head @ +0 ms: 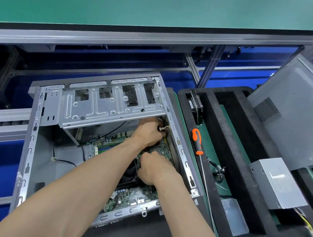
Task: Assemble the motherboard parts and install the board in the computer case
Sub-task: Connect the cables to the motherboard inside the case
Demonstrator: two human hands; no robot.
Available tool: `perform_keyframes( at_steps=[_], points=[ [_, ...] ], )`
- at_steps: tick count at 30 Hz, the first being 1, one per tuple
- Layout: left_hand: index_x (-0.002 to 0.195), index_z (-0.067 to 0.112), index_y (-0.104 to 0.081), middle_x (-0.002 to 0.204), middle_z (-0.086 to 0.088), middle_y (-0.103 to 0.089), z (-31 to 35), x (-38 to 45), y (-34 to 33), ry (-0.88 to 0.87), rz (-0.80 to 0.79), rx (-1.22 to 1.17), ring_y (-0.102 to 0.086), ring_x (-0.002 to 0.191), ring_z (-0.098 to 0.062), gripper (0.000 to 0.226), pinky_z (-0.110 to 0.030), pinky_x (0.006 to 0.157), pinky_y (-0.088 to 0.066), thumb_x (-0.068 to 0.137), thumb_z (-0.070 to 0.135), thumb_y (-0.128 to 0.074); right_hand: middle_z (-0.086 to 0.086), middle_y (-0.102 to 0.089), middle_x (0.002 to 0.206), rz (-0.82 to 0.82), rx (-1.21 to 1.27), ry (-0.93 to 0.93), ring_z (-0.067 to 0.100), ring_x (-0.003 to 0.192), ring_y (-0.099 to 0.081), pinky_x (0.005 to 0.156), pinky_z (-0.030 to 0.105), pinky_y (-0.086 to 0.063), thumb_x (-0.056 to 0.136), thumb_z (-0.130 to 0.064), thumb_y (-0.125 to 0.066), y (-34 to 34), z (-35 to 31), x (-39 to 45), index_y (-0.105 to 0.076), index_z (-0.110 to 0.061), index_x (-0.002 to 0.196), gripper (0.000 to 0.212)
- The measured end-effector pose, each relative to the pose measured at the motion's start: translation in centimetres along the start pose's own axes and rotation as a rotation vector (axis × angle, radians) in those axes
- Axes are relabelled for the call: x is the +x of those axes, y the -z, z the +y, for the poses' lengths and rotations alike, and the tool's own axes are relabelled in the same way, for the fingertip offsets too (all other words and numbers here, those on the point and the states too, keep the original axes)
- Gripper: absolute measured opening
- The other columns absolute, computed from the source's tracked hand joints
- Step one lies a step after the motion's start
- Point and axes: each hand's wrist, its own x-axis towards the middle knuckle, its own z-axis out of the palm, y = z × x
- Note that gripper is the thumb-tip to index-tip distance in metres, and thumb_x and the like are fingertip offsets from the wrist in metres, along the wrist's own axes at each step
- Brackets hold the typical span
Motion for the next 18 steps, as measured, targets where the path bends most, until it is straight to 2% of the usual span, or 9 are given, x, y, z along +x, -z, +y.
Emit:
perform_keyframes(
  at_steps=[2, 5, 7, 10, 12, 14, 18],
  points=[
    [0.112, 0.007, -0.066, 0.058, 0.005, -0.046, 0.1, 0.0, 0.1, 0.003, -0.007, 0.011, -0.049, 0.056, -0.015, 0.029, -0.024, 0.061, -0.04, 0.091, 0.027, -0.067, 0.018, -0.053, 0.126, -0.003, -0.002, 0.001, 0.038, 0.114, -0.054, 0.079, 0.041, -0.043, 0.097, -0.013, -0.046, 0.1, 0.0, -0.1, -0.051, -0.004, 0.121, 0.026],
    [0.096, 0.016, -0.058, 0.06, 0.002, -0.047, 0.4, -0.2, 0.3, 0.024, -0.022, 0.01, -0.052, 0.061, -0.02, 0.014, -0.026, 0.059, -0.042, 0.09, 0.024, -0.067, 0.018, -0.054, 0.126, -0.006, -0.006, 0.002, 0.038, 0.114, -0.054, 0.082, 0.042, -0.045, 0.097, -0.013, -0.047, 0.1, -0.1, -0.1, -0.052, -0.004, 0.121, 0.026],
    [0.091, 0.016, -0.05, 0.06, 0.003, -0.045, 0.5, -0.2, 0.3, 0.034, -0.034, -0.002, -0.053, 0.063, -0.021, 0.019, -0.027, 0.058, -0.044, 0.09, 0.024, -0.067, 0.018, -0.054, 0.126, -0.008, -0.006, 0.001, 0.038, 0.116, -0.054, 0.086, 0.043, -0.046, 0.097, -0.013, -0.047, 0.1, -0.2, -0.2, -0.052, -0.004, 0.122, 0.026],
    [0.098, 0.015, -0.055, 0.064, 0.001, -0.051, 0.3, -0.3, 0.2, 0.033, -0.04, -0.025, -0.056, 0.068, -0.022, 0.019, -0.026, 0.058, -0.042, 0.092, 0.029, -0.067, 0.018, -0.054, 0.126, -0.003, -0.009, 0.001, 0.038, 0.115, -0.054, 0.083, 0.042, -0.045, 0.098, -0.013, -0.047, 0.1, -0.2, -0.3, -0.053, -0.004, 0.121, 0.026],
    [0.115, 0.012, -0.062, 0.081, -0.006, -0.062, 0.0, -0.3, 0.3, 0.028, -0.05, -0.051, -0.057, 0.077, -0.022, 0.031, -0.026, 0.066, -0.043, 0.092, 0.033, -0.068, 0.018, -0.054, 0.127, 0.0, -0.015, 0.004, 0.038, 0.116, -0.054, 0.08, 0.041, -0.043, 0.098, -0.014, -0.046, 0.1, -0.2, -0.3, -0.052, -0.004, 0.122, 0.026],
    [0.12, 0.013, -0.065, 0.094, -0.007, -0.067, -0.6, -0.3, 0.4, 0.018, -0.022, -0.121, -0.058, 0.08, -0.02, 0.04, -0.024, 0.07, -0.043, 0.088, 0.035, -0.073, 0.018, -0.053, 0.128, 0.001, -0.021, 0.005, 0.039, 0.116, -0.053, 0.079, 0.041, -0.042, 0.098, -0.014, -0.045, 0.1, -0.2, -0.2, -0.051, -0.005, 0.123, 0.027],
    [0.11, 0.018, -0.069, 0.073, 0.005, -0.055, -1.0, -0.4, 0.7, 0.012, 0.029, -0.208, -0.056, 0.071, -0.018, 0.033, -0.025, 0.062, -0.039, 0.084, 0.036, -0.078, 0.018, -0.052, 0.128, 0.004, -0.021, 0.007, 0.039, 0.115, -0.054, 0.077, 0.04, -0.041, 0.099, -0.015, -0.045, 0.0, -0.1, -0.1, -0.05, -0.005, 0.123, 0.026]
  ],
)
